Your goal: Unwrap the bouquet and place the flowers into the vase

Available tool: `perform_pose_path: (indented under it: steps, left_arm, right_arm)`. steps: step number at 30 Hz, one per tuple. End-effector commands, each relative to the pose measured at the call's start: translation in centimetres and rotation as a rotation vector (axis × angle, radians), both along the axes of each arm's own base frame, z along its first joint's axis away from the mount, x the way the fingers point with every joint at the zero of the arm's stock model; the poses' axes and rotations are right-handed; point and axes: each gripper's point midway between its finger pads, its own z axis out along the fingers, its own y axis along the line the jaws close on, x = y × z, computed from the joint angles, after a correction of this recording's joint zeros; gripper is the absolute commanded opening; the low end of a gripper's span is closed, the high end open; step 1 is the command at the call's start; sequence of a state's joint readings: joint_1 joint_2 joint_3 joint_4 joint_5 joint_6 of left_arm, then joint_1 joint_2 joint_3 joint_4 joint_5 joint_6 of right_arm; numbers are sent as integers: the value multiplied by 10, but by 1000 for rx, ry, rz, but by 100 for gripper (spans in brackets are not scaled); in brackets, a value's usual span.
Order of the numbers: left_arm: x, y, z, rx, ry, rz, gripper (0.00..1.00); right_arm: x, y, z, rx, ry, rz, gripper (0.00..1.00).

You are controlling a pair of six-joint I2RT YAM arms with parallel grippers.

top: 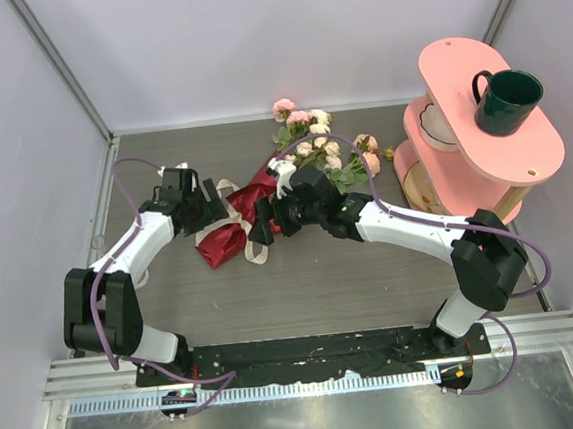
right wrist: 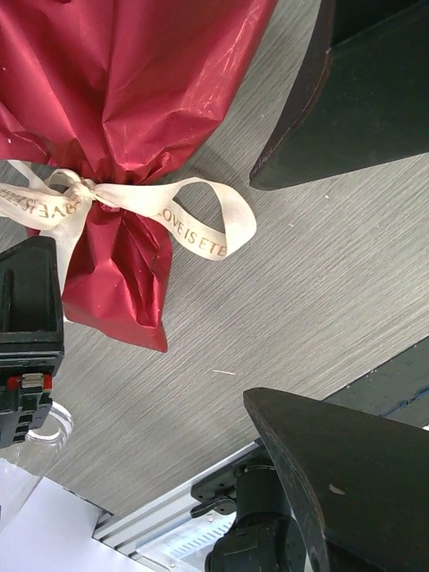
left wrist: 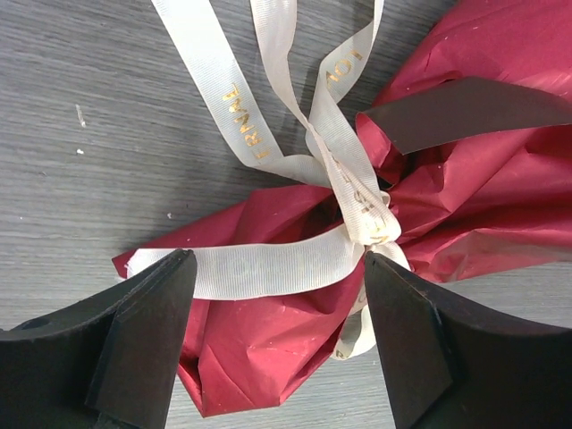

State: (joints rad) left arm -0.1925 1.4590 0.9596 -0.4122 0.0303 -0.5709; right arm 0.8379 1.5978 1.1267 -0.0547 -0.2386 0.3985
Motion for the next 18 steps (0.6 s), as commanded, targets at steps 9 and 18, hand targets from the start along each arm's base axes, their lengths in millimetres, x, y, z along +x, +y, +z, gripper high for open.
perform_pose_path:
  steps: [9, 18]
  left_arm:
    - [17, -10, 7, -33, -44, -54, 54]
    - [14, -10, 25, -35, -84, -66, 31]
  right_arm:
    - [5, 10, 10, 43, -22, 5, 99]
    - [9, 12, 8, 42, -14, -8, 99]
